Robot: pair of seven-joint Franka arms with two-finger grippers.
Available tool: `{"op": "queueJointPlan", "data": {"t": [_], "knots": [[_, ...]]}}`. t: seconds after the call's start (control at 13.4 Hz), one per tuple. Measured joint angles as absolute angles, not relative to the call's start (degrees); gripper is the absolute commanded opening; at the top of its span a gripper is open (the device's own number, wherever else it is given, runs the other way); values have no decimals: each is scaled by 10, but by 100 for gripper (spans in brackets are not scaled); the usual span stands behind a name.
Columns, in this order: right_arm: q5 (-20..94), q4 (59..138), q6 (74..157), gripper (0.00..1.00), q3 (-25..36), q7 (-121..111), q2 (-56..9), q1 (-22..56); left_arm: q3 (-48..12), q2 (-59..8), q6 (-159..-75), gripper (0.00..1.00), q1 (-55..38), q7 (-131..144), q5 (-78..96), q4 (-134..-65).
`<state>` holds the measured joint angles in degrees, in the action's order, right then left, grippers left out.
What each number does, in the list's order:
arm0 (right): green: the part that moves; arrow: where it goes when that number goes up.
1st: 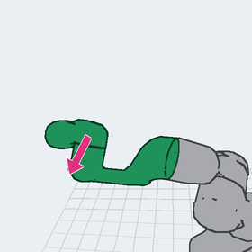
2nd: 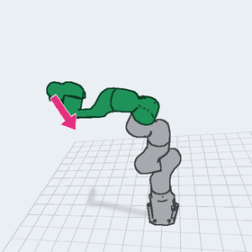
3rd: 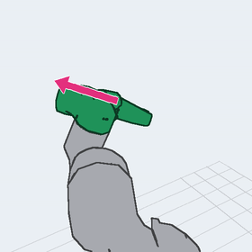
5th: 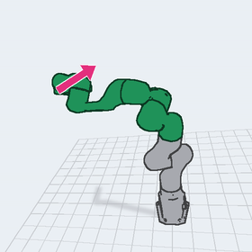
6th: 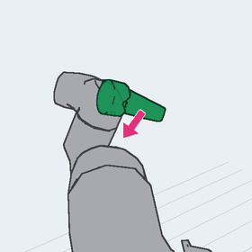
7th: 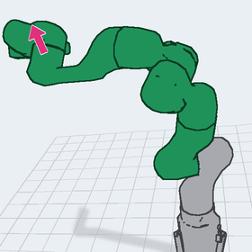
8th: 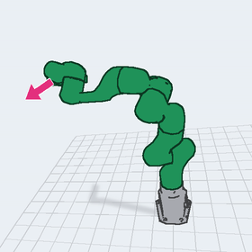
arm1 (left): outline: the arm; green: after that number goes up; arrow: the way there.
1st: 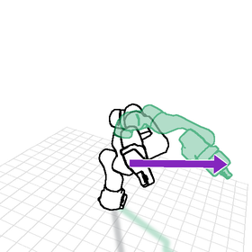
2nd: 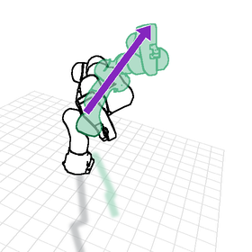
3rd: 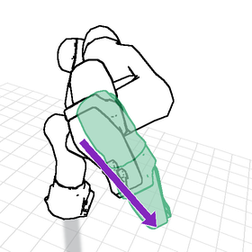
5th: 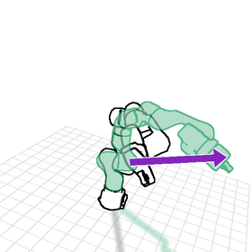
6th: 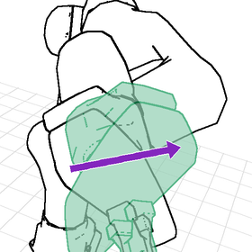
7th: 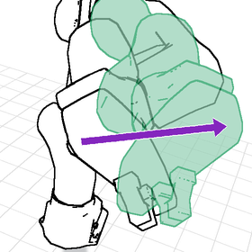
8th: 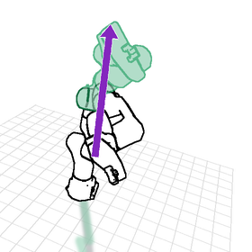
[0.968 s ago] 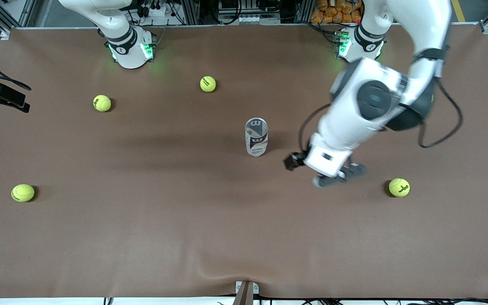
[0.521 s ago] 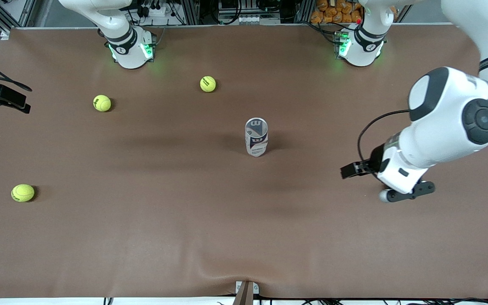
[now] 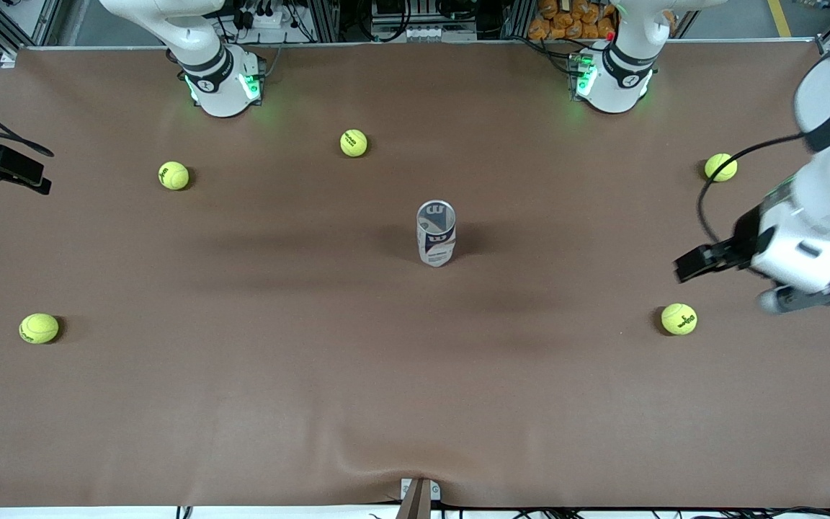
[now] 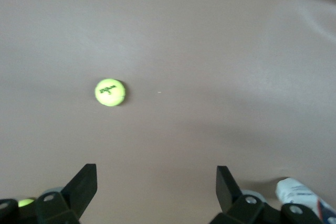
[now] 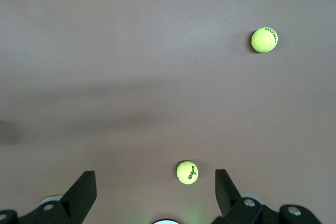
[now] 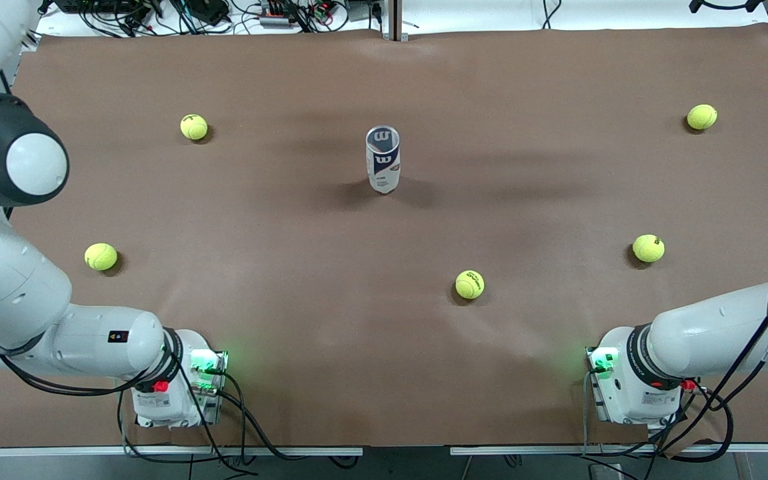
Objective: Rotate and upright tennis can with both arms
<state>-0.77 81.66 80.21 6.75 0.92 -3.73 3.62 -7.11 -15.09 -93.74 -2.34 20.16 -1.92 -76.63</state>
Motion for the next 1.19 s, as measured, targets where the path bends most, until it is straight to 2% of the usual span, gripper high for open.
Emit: {"op": "queueJointPlan", "data": {"t": [0.37,0.67,1.19], "knots": [[16,827,803,100,74,20,-35,29,-58,-68,-881,100,-29,171,-19,-787],[17,840,803,100,75,20,-20,24,-58,26,-877,100,-35,171,-19,-882],[18,858,803,100,75,20,0,24,-3,24,-932,100,-29,67,-19,-908]]}}
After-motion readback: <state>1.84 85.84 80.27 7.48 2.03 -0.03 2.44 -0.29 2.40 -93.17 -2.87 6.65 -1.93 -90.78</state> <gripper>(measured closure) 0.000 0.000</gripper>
